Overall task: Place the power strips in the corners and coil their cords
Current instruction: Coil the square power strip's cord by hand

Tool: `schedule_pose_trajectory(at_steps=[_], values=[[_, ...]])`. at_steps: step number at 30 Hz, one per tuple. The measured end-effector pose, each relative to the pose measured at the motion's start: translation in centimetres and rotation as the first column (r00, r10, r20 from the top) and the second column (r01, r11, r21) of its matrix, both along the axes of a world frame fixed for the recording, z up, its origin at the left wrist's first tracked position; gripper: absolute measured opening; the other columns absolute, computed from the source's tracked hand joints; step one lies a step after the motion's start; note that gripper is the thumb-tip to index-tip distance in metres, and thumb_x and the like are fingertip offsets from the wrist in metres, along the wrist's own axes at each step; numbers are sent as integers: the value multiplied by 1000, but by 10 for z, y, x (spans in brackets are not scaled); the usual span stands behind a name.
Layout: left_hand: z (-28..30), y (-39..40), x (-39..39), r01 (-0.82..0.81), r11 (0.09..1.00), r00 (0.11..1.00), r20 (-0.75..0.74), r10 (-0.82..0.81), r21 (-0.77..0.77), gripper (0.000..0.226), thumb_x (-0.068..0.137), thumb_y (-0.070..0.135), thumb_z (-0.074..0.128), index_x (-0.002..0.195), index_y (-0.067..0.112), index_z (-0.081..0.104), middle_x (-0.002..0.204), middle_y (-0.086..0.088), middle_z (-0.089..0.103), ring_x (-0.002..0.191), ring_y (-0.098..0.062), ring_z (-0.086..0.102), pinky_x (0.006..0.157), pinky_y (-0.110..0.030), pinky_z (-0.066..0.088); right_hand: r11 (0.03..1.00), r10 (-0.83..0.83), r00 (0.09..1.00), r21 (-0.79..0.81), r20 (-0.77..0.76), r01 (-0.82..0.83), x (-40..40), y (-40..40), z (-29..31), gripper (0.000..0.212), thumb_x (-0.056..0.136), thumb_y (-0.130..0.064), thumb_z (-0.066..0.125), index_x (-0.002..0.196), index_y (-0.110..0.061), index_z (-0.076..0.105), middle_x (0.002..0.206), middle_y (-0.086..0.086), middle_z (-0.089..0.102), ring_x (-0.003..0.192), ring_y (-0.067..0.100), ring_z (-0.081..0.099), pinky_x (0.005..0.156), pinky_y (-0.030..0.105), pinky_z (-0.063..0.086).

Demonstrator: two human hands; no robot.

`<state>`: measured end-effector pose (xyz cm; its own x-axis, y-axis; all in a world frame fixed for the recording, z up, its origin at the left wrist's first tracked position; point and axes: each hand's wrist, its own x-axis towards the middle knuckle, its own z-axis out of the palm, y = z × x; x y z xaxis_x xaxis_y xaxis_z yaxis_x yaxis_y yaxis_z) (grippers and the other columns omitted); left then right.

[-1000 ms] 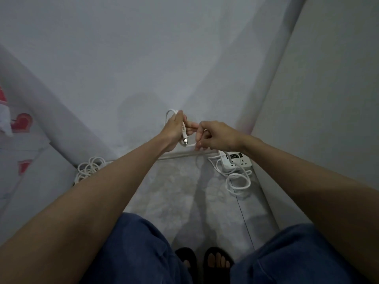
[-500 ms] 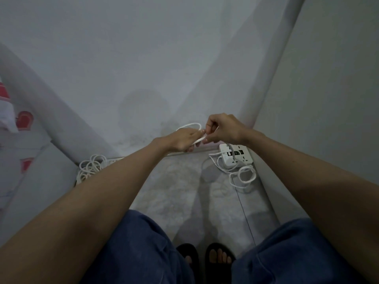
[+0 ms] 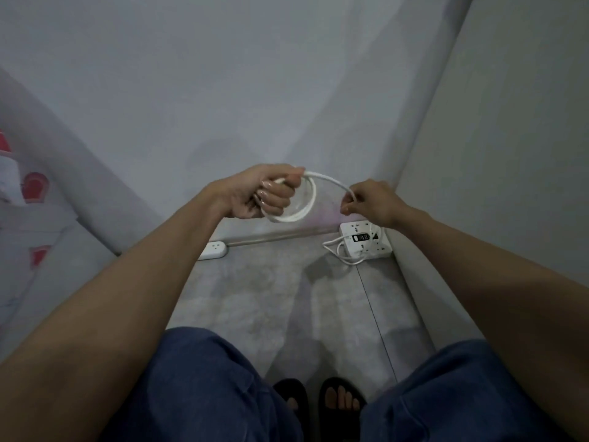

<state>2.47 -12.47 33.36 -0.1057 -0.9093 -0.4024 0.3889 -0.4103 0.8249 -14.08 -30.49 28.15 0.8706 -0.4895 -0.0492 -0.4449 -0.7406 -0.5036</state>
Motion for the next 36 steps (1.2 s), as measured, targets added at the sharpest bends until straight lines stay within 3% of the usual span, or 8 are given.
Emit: schedule_pose_trajectory(at_steps=[6, 8, 11, 16, 22, 28, 33, 36], values=[[-4, 1, 20, -201, 971, 697, -716, 47, -133, 39, 100, 21, 35, 72, 2, 52, 45, 2, 37, 37, -12, 33, 37, -24, 29, 994, 33, 987, -100, -160, -49, -2, 3, -9, 12, 85, -20, 66, 81, -26, 57, 97, -1, 69, 95, 22, 61, 76, 27, 42], [-5, -4, 19, -437, 899, 584, -767, 268, -18, 31, 92, 9, 41, 64, 0, 51, 42, -6, 42, 33, -20, 39, 33, -29, 36, 992, 85, 984, -79, -160, -99, 1, 9, -10, 9, 90, -13, 60, 86, -21, 56, 95, 1, 66, 91, 20, 59, 62, 14, 34], [-7, -13, 10, -785, 612, 340, -757, 558, 98, 30, 70, -4, 38, 42, 5, 42, 34, -4, 39, 25, -17, 38, 28, -18, 34, 980, 158, 963, -87, -218, -180, 16, 22, -18, 11, 90, -7, 51, 96, -10, 61, 102, 11, 68, 97, 29, 60, 71, 24, 39], [-8, -23, 7, -884, 388, 14, -814, 581, 262, 31, 63, -7, 32, 36, 6, 44, 32, -3, 40, 20, -15, 38, 27, -14, 27, 919, 226, 851, -184, -474, -347, 25, 34, -32, 35, 96, -12, 41, 130, -5, 37, 126, 25, 52, 115, 40, 52, 90, 42, 39], [-2, -24, -6, -870, 398, 55, -744, 666, 291, 30, 62, -10, 32, 40, 4, 47, 33, -6, 40, 20, -15, 35, 27, -14, 26, 777, 227, 767, -363, -601, -514, 23, 32, -16, 33, 97, -13, 42, 128, -12, 51, 130, 17, 54, 117, 33, 55, 91, 40, 43], [-31, -33, -1, -925, 322, 133, -621, 773, 203, 32, 85, -8, 24, 64, 13, 36, 35, 0, 42, 22, -10, 36, 28, -10, 27, 659, 477, 761, -394, -440, -640, 30, 39, 0, 23, 100, -32, 45, 103, -20, 64, 109, 3, 70, 105, 26, 61, 80, 32, 36], [-48, -49, -11, -955, 294, 269, -310, 912, 34, 29, 103, 17, 27, 76, 14, 34, 49, -7, 65, 32, -11, 53, 39, -15, 45, 744, 553, 816, -341, -169, -575, 29, 38, 5, 25, 95, -34, 54, 87, -12, 61, 86, 9, 68, 85, 30, 63, 68, 32, 40], [-50, -56, -20, -900, 406, 421, -76, 904, -158, 35, 107, 26, 20, 78, 13, 32, 72, -13, 70, 50, -11, 67, 50, -18, 53, 791, 555, 830, -280, -46, -544, 27, 38, 8, 28, 89, -31, 65, 83, -3, 60, 77, 6, 58, 74, 25, 55, 65, 29, 33]])
